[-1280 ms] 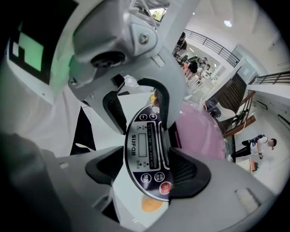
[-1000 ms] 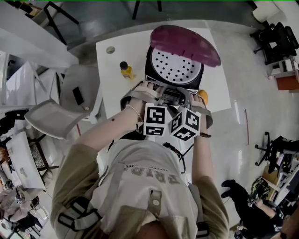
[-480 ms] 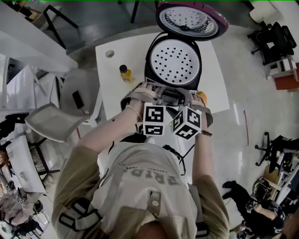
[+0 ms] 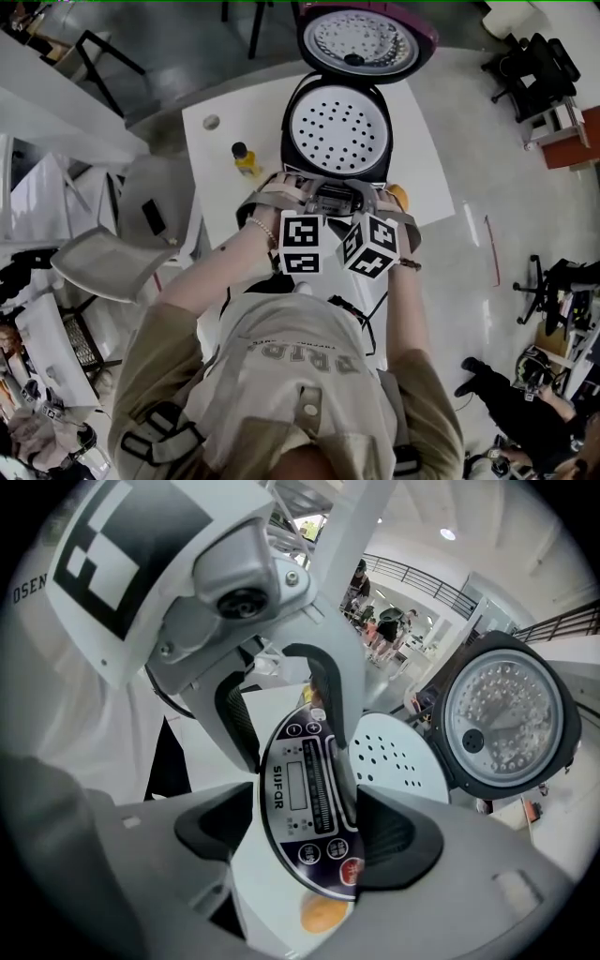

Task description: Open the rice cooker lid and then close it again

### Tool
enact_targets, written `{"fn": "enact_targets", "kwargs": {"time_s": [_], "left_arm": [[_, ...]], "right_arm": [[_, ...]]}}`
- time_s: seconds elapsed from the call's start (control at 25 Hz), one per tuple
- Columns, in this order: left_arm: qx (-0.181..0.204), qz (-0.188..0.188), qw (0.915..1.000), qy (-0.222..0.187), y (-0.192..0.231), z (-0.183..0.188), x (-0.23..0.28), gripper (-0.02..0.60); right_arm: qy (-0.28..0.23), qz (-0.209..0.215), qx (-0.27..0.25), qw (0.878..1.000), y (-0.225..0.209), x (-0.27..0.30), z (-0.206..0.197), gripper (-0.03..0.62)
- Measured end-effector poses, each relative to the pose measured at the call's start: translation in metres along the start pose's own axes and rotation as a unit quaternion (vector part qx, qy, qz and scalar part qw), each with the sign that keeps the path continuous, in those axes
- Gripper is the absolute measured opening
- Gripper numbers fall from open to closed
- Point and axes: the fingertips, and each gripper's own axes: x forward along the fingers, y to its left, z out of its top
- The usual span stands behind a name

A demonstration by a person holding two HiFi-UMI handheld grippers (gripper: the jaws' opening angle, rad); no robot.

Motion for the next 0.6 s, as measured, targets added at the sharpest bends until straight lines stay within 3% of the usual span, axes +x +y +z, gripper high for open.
{"fn": "enact_targets", "kwargs": {"time_s": [0.28, 0.48, 0.6], "left_arm": [[-0.008, -0.008, 0.9998, -0.015, 0.000, 0.001, -0.001, 0.347], [-0.031, -0.003, 0.9976, -0.062, 0.004, 0.006, -0.009, 0.334], [-0.070, 0.010, 0.9914, -0.110, 0.011, 0.007, -0.022, 0.334]], "right_arm": [[-0.004, -0.004, 0.014, 1.000, -0.001, 0.001, 0.001, 0.327], [-0.079, -0.020, 0.092, 0.992, -0.008, -0.012, 0.014, 0.327], [-0.125, -0.049, 0.140, 0.981, -0.015, -0.026, 0.018, 0.327]]}}
